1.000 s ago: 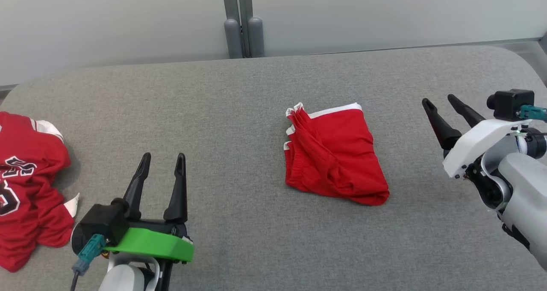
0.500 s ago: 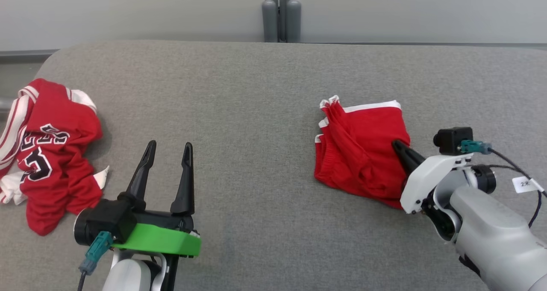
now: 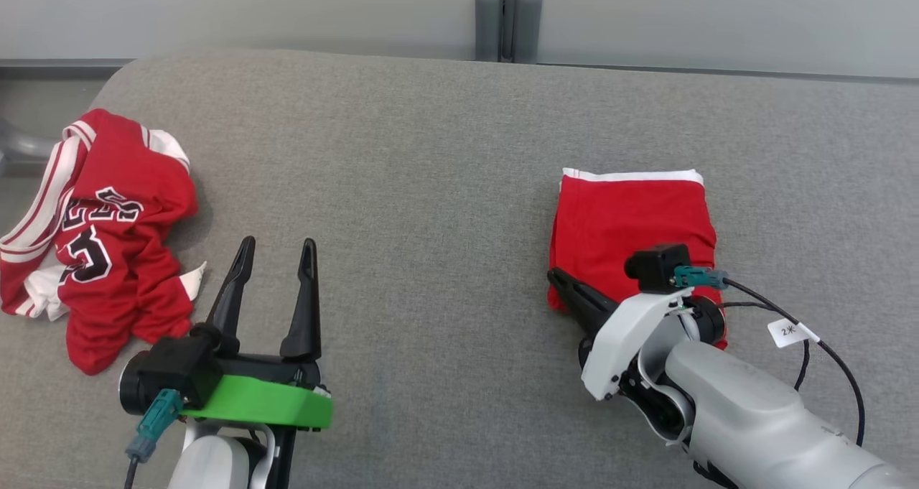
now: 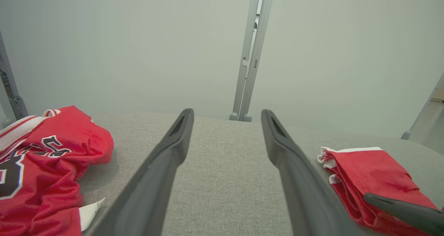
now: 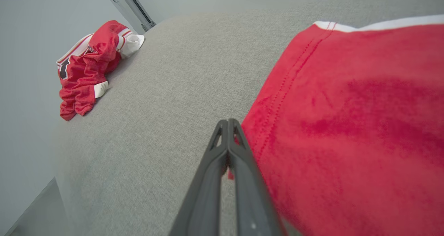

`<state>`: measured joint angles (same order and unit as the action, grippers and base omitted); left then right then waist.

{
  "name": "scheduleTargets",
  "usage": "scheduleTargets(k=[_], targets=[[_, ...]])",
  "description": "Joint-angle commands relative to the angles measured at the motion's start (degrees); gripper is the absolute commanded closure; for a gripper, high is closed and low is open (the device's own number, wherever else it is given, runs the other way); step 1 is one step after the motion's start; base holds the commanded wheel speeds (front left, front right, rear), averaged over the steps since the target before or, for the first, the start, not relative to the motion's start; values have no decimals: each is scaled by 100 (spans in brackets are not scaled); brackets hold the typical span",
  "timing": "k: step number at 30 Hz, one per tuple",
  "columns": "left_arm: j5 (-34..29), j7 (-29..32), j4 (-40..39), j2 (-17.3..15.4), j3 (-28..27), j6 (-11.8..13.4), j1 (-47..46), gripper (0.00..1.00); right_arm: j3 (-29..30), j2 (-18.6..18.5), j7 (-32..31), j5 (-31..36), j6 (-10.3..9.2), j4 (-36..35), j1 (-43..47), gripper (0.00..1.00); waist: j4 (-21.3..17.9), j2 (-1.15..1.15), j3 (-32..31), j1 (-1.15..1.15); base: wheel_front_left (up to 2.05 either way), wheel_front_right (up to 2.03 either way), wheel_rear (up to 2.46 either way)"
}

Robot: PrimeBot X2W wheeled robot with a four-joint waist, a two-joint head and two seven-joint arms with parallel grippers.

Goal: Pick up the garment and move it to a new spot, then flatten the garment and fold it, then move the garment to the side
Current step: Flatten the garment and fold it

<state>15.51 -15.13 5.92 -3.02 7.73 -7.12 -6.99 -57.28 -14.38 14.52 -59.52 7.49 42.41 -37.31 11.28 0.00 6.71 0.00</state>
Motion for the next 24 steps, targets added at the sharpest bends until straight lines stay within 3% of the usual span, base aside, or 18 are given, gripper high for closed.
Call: scheduleTargets(k=[1,5,10,11,12,13,18,24], targets=[[0,-2,-7,2,-23,-26,45,0,12,-93,46,24,0,-89,-36,100,-143,0,-74,0,0,0,0],[-46,-2,-75,3,-120,-32,107,0,392,-345,69,315,-1,-534,-72,100,-388,0,-149,0,0,0,0],[-114,-2,-159,5,-271,-28,210,0,1456,-755,67,1087,0,-1370,253,100,-723,0,-271,0,0,0,0],[-125,-1,-163,6,-298,-29,229,0,1667,-804,67,1231,0,-1511,338,69,-775,0,-294,0,0,0,0],[-145,-2,-168,4,-329,-30,245,0,1901,-852,67,1419,0,-1671,460,21,-841,0,-324,0,0,0,0],[-154,-2,-171,4,-357,-31,263,0,2058,-876,67,1533,0,-1780,564,0,-892,0,-349,0,0,0,0],[-211,-1,-184,1,-526,-32,382,0,3034,-996,68,2319,-1,-2354,1132,0,-1177,0,-510,0,0,0,0],[-468,-1,-252,-91,-653,-33,512,0,4198,-789,69,3015,0,-2921,1944,0,-1394,0,-641,0,0,0,0]])
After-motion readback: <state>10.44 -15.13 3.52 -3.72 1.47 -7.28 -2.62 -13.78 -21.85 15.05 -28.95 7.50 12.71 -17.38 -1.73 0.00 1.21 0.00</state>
